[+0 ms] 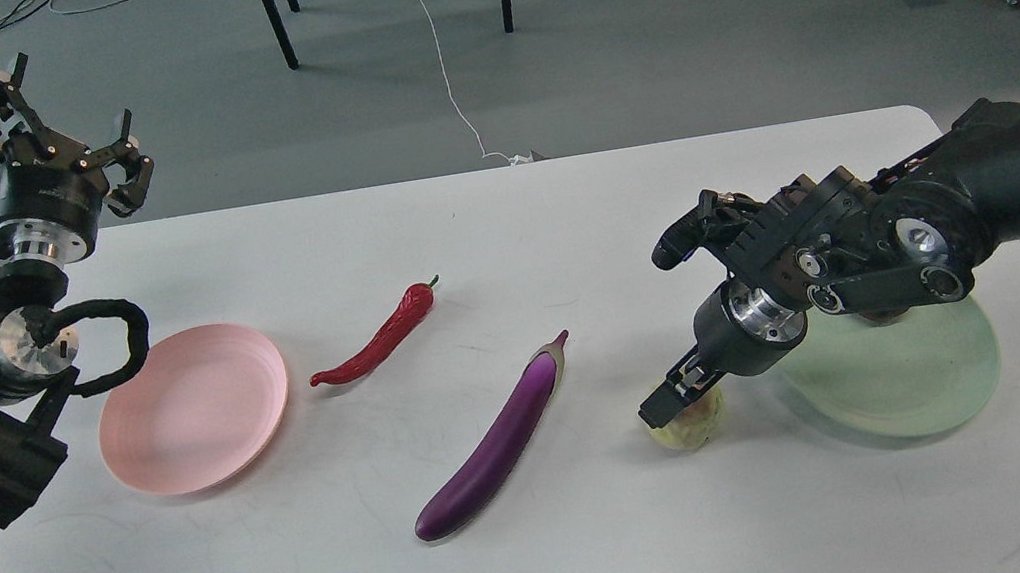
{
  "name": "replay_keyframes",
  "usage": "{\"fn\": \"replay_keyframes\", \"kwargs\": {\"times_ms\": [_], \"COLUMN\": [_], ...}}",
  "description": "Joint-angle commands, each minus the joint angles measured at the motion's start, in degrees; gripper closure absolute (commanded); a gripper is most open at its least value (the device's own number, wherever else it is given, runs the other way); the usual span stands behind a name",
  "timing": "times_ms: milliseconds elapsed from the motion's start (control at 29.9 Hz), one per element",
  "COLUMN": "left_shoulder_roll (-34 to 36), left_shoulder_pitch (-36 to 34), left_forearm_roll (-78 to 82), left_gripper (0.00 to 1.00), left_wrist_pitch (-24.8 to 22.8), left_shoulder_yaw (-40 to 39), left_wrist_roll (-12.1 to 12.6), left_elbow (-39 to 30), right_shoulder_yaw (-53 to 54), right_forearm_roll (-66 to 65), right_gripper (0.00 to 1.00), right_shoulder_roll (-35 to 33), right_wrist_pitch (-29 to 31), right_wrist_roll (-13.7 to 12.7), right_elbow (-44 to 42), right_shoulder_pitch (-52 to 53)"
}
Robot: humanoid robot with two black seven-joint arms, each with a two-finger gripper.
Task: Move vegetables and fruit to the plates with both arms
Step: 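Carry the peach onto the green plate beside the pomegranate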
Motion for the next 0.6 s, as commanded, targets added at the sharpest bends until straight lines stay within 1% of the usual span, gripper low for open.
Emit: {"fn": "replay_keyframes", "kwargs": {"times_ms": [0,134,268,435,569], "left_shoulder_roll": [0.15,0.07,0.15,1.2,2.44], "left_shoulder_pitch": [-0.08,-0.08,-0.08,-0.17,-0.52], "left_forearm_roll": [0.0,0.0,-0.09,-0.35,-0.35], "left_gripper": [0.02,0.02,0.02,0.02,0.02], "left_wrist_pitch": [0.25,0.43,-0.1,-0.28,-0.28], "left_shoulder_yaw": [0.0,0.0,0.0,-0.52,-0.26], "left_wrist_roll": [0.0,-0.09,0.0,-0.18,-0.09], "left_elbow": [-0.01,-0.01,-0.27,-0.27,-0.27], "right_shoulder_yaw": [1.03,0.77,0.33,0.16,0.33], "right_forearm_roll": [-0.14,-1.54,-6.98,-9.37,-10.34], "right_gripper": [0.4,0.4,0.4,0.38,0.38], "right_shoulder_roll": [-2.96,-5.95,-11.57,-18.42,-21.86], "right_wrist_pitch": [0.1,0.1,0.1,0.1,0.1], "right_wrist_roll": [0.1,-0.6,-0.69,-0.69,-0.69], "right_elbow": [0.36,0.37,1.68,3.26,3.27], "right_shoulder_pitch": [3.02,5.23,5.85,3.22,0.4]}}
